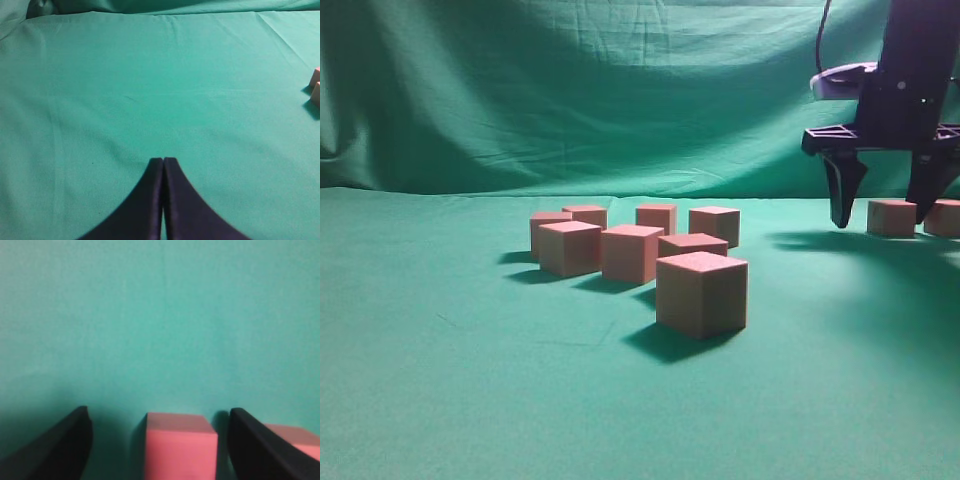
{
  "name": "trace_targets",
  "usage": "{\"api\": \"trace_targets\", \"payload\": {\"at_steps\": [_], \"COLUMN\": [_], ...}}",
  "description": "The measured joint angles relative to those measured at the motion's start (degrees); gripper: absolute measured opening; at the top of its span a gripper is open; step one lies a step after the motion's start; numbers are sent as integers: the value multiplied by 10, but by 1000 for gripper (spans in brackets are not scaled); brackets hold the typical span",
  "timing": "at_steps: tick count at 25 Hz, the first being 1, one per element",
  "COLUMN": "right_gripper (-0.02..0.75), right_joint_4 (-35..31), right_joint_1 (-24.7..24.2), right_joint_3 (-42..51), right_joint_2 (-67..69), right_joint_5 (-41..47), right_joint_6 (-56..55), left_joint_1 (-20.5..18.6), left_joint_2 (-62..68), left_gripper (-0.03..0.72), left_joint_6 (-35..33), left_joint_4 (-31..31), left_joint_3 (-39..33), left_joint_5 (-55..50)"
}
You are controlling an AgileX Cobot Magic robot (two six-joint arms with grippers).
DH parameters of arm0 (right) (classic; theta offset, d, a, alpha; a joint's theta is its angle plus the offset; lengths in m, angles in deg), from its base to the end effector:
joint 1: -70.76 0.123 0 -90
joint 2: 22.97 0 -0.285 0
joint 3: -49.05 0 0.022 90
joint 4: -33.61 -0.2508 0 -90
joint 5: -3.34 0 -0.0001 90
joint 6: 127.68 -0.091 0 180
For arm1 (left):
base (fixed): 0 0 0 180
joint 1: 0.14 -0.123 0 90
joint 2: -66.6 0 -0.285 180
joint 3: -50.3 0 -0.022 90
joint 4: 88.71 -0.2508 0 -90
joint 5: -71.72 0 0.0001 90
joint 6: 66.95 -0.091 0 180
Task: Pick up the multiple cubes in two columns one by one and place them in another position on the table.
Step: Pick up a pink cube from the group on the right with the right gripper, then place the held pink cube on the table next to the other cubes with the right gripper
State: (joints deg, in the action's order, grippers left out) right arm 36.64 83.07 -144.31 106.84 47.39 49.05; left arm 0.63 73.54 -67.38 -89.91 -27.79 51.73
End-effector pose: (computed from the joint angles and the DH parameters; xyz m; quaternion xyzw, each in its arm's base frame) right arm 0.4376 0.0921 0.1642 -0.0932 0.9809 0.0018 0.1706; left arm 0.0529 -0.0001 0.1774 0.0139 0.7933 0.0070 0.6086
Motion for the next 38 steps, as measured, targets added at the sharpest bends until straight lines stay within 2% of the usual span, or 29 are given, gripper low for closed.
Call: {"api": "trace_targets", "payload": {"at_steps": [3,10,14,24,30,38], "right_gripper": [544,265,269,269,269,269], "right_joint_4": [0,0,0,-6,-9,-32], "right_joint_1": [0,0,0,17,70,178], "right_joint_3": [0,-3,-41,-255,-279,-279], "right_joint_2": [8,11,13,-52,-136,-234], "right_joint_5": [-5,-14,33,245,276,285], "right_joint_6": [1,10,11,12,12,12], "left_joint_1": [0,0,0,0,0,0], "left_joint_2": [0,0,0,0,0,0], "left_gripper": [0,0,0,0,0,0], "left_joint_6": [0,0,0,0,0,0], "left_joint_4": [0,0,0,0,0,0], "left_joint_3": [0,0,0,0,0,0], "left_joint_5": [0,0,0,0,0,0]}}
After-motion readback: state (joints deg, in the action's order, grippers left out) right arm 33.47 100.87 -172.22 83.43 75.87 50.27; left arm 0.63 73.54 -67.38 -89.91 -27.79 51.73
